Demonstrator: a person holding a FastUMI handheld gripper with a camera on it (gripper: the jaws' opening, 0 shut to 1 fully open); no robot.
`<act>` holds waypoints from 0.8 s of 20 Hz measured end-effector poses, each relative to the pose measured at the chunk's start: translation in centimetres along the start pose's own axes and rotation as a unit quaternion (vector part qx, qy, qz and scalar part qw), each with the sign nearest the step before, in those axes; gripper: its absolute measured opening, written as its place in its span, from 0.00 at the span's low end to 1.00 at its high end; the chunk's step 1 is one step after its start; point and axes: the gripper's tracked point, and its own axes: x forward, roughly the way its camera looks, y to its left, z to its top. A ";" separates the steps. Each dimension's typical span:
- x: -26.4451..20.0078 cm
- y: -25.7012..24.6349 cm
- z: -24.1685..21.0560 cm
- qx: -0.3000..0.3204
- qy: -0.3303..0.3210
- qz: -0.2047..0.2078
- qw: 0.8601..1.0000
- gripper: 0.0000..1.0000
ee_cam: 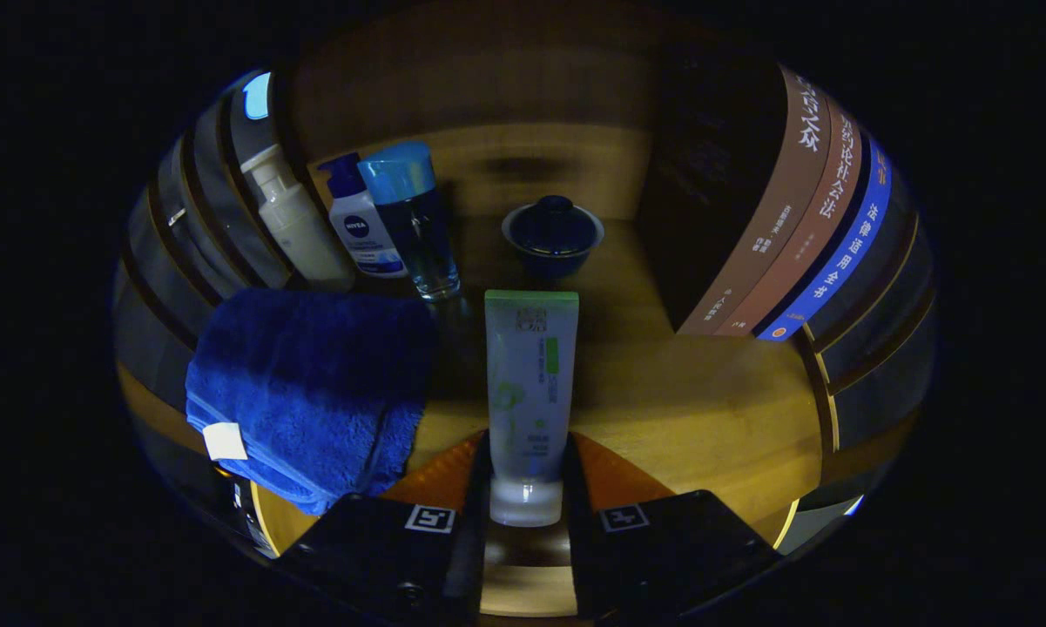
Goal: Pull open the drawer, take out the items inside it, and place them on the countertop above the cabinet.
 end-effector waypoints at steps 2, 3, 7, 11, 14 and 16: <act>0.2 0.1 0.0 0.009 0.003 0.003 1.000 0.45; 0.2 0.0 -0.1 0.011 0.005 0.002 1.000 0.45; 0.3 0.0 -0.1 0.011 0.004 0.003 1.000 0.48; -0.1 0.2 0.4 0.018 -0.007 0.007 1.000 0.54; -0.9 0.3 1.1 0.027 -0.020 0.011 0.999 0.59; -1.5 0.2 0.8 0.026 -0.019 0.011 0.999 0.79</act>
